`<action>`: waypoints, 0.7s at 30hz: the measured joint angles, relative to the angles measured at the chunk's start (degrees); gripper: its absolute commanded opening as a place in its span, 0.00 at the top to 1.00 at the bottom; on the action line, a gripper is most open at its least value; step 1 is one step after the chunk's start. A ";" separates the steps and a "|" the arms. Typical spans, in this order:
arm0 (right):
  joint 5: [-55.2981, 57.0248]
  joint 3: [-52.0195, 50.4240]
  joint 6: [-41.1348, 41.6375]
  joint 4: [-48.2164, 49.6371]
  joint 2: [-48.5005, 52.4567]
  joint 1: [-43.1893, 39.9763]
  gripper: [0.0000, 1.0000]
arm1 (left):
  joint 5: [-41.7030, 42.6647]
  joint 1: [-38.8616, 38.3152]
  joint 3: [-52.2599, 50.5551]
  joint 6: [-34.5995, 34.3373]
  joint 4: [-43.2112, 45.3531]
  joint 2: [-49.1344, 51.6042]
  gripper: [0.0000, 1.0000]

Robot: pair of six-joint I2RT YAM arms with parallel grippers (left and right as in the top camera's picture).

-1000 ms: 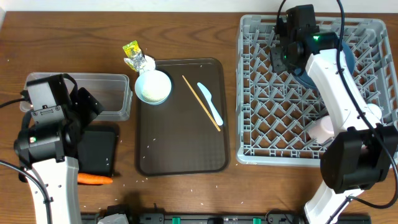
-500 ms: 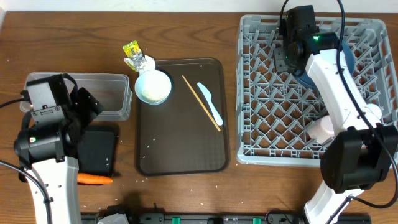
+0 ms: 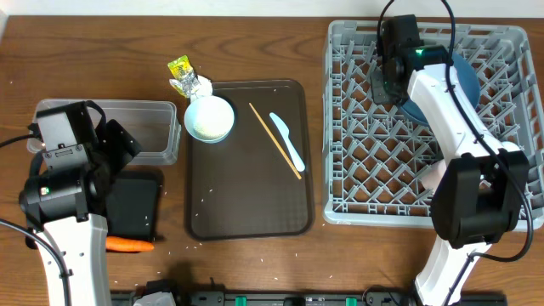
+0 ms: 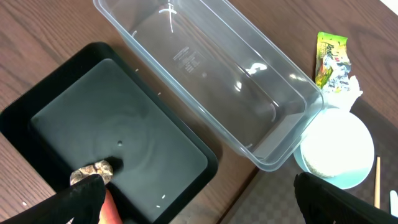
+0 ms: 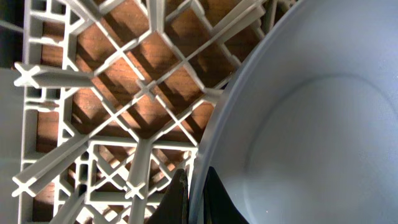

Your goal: Sort waste into correct bins and load items into the dishwasher rack

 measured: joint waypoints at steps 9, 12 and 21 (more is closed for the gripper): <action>-4.52 -0.20 1.44 -0.04 -5.62 -0.44 0.99 | -0.02 0.00 0.02 0.00 0.00 0.00 0.02; -9.22 -0.35 1.73 0.02 -11.04 -1.09 0.99 | -0.02 0.00 0.00 0.00 0.00 0.00 0.02; -28.39 -0.31 5.05 0.50 -24.72 -9.68 0.99 | 0.00 0.00 0.00 0.02 0.00 0.00 0.02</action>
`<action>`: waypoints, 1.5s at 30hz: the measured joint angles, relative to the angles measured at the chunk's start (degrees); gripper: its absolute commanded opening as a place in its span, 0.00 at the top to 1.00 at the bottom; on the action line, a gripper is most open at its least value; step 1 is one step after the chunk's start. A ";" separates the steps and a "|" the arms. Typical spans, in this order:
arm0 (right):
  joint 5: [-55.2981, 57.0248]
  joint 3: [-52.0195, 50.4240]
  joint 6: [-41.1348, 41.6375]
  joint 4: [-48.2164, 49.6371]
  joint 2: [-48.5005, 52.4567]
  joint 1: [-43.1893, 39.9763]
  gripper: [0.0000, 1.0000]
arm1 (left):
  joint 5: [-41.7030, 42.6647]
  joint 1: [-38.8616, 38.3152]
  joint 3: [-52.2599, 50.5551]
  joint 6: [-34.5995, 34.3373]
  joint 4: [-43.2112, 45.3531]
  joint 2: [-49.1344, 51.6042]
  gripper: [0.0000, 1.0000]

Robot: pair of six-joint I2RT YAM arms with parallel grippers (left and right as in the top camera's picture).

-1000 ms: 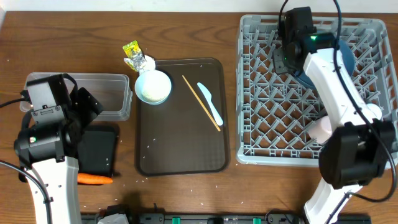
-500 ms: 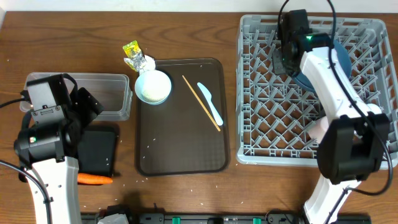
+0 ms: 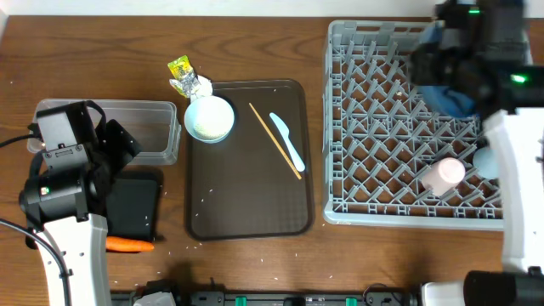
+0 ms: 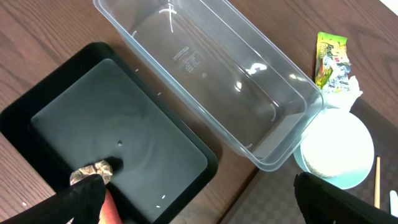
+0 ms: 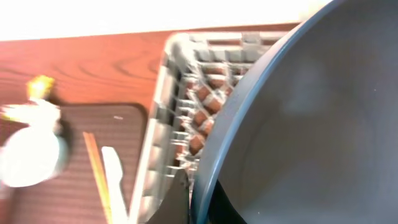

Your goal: Sort waste into correct bins and load items into the dishwasher rack

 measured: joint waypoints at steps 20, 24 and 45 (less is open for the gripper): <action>-60.59 -0.04 -9.51 9.88 19.91 -8.70 0.99 | 0.00 0.00 0.02 -0.02 0.00 0.00 0.02; -64.39 -0.04 -9.53 9.99 21.64 -9.09 0.99 | 0.00 0.00 0.00 -0.02 0.00 0.00 0.02; -65.72 -0.04 -9.05 9.22 22.12 -11.82 0.99 | 0.00 0.00 0.00 -0.02 0.00 0.00 0.02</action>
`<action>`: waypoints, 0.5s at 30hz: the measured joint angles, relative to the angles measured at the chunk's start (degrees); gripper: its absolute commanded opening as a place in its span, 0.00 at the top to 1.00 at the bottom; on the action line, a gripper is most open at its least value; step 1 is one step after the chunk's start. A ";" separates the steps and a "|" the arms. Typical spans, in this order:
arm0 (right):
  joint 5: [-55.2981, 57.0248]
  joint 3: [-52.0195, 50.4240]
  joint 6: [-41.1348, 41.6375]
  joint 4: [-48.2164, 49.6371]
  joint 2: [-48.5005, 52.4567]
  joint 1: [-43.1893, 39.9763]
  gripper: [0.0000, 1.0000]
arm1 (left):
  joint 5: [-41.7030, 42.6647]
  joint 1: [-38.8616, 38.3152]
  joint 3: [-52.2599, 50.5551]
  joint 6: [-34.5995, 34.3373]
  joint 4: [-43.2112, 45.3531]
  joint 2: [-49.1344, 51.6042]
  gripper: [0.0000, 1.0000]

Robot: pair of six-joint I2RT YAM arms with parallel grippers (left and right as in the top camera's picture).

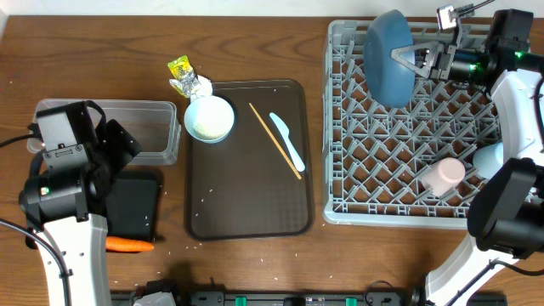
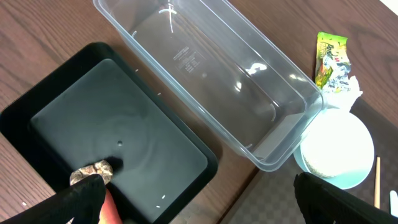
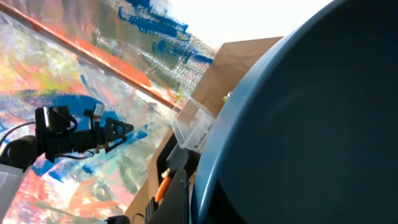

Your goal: Sort waste into correct bins and load items into the dishwasher rack

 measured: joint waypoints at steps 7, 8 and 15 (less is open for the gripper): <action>-1.44 -0.04 1.36 6.78 0.24 0.70 0.99 | 0.00 0.00 0.00 0.00 -0.02 0.00 0.02; -1.77 -0.04 2.01 8.59 0.24 1.25 0.98 | 0.00 0.00 0.02 0.00 0.00 0.00 0.02; 0.02 -0.04 6.36 12.59 0.24 4.87 0.99 | -0.02 0.00 0.02 0.00 0.00 0.00 0.02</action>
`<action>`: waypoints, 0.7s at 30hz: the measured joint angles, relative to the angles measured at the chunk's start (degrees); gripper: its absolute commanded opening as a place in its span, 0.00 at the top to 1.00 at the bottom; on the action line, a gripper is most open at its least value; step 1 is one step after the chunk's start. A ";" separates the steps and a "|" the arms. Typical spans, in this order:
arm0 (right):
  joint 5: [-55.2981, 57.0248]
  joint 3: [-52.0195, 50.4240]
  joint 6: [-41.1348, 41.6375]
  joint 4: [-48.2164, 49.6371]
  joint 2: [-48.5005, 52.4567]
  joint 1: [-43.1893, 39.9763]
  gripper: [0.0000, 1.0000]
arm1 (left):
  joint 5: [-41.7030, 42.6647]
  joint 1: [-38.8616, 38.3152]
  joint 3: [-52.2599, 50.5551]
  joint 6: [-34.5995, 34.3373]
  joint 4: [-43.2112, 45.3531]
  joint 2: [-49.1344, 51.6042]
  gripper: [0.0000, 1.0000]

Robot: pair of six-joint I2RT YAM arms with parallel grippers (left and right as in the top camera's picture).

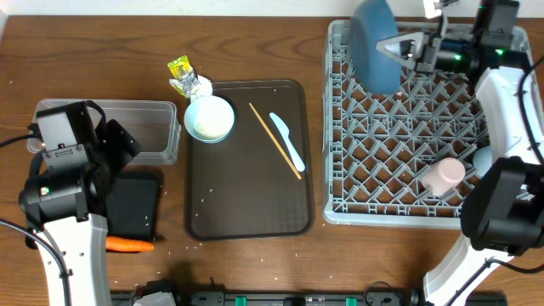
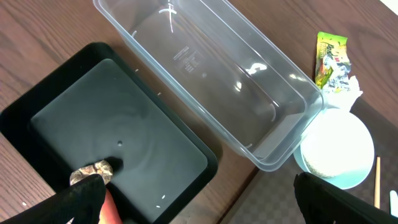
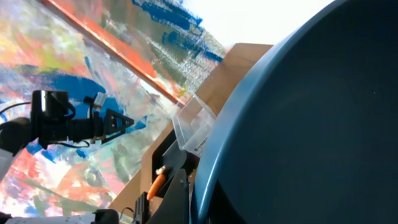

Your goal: Sort waste into correct bins and load items into the dishwasher rack

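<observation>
My right gripper [image 1: 399,47] is shut on the rim of a blue plate [image 1: 376,44]. It holds the plate on edge above the far left part of the grey dishwasher rack [image 1: 408,212]. The plate [image 3: 298,124] fills the right wrist view, with one dark finger [image 3: 179,196] against its rim. A white bowl [image 1: 209,118], a chopstick [image 1: 274,140] and a pale blue knife [image 1: 287,141] lie on the brown tray [image 1: 246,212]. My left gripper [image 2: 199,214] stands open over the clear bin [image 2: 211,81] and the black bin [image 2: 118,143], holding nothing.
A pink cup [image 1: 444,174] and a pale blue cup [image 1: 484,158] lie in the rack. A green wrapper [image 1: 179,70] and crumpled white paper [image 1: 198,85] sit on the table behind the tray. A carrot [image 1: 129,246] lies by the black bin.
The right gripper has shifted the upright plate a little further left and toward the rack's far edge. The left arm and everything on the tray have not moved.
The right gripper first gripped the plate's rim low inside the rack's far right part. Then the plate was lifted high over that side. Later it stood on edge over the far left of the rack, and now slightly further left. The left arm stayed still throughout.
</observation>
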 measured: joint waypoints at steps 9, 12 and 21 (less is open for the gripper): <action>7.54 -0.33 4.22 0.02 0.00 1.38 0.99 | 0.02 0.00 -0.02 0.00 0.00 0.00 0.02; 9.60 -2.01 4.90 1.25 0.00 2.47 0.99 | 0.00 0.00 0.00 0.00 0.00 0.00 0.02; 8.92 -8.72 13.49 21.88 -0.04 3.32 0.99 | 0.00 0.00 -0.02 0.00 0.00 0.00 0.02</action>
